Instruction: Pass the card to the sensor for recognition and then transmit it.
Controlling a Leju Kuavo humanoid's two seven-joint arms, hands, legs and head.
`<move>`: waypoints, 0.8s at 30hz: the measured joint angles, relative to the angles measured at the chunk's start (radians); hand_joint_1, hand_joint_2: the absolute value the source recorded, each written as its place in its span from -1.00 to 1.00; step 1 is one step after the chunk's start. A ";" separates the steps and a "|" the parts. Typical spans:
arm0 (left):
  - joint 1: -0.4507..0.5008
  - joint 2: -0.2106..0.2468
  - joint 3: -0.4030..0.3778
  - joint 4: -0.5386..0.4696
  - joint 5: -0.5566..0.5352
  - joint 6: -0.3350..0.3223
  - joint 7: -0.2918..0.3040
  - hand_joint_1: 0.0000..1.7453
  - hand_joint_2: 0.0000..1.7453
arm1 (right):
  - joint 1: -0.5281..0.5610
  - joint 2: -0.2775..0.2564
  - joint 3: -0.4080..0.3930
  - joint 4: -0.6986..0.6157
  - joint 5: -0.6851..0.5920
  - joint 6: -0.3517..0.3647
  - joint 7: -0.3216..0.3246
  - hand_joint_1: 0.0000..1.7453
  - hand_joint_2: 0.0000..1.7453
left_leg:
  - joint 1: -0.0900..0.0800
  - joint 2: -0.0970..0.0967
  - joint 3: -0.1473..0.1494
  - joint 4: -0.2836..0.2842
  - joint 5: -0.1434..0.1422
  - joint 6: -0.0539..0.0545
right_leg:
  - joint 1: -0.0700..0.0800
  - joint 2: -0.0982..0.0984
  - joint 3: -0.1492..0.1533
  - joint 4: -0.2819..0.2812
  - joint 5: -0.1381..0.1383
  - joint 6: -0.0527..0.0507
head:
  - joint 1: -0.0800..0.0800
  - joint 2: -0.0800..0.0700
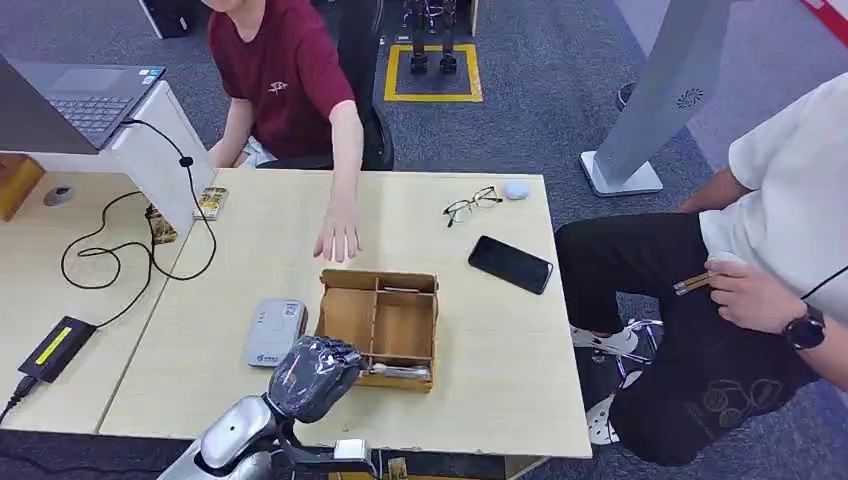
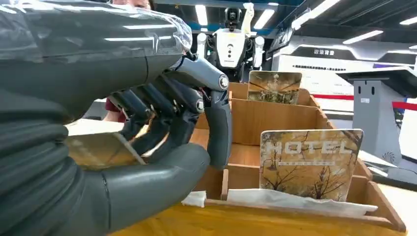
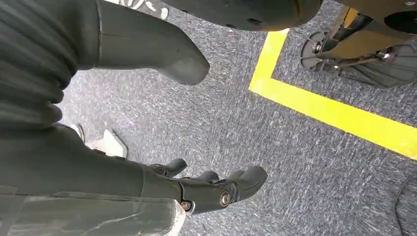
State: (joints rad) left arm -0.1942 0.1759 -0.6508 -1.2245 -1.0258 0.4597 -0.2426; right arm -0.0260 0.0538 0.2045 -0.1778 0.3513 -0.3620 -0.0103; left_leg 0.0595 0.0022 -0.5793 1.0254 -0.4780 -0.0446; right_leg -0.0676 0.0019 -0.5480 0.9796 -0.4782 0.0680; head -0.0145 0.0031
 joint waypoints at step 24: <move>0.001 0.001 0.000 0.000 0.048 0.003 -0.050 1.00 1.00 | 0.000 0.000 -0.001 0.000 0.001 0.001 0.003 -1.00 1.00 | 0.000 0.000 0.000 0.000 0.000 0.000 | 0.000 0.000 0.000 0.000 0.000 0.000 | 0.000 0.000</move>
State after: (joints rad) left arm -0.1936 0.1766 -0.6508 -1.2245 -0.9781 0.4623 -0.2926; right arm -0.0260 0.0538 0.2037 -0.1778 0.3525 -0.3613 -0.0069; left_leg 0.0595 0.0022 -0.5794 1.0254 -0.4780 -0.0446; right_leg -0.0676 0.0019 -0.5479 0.9796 -0.4782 0.0680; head -0.0145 0.0031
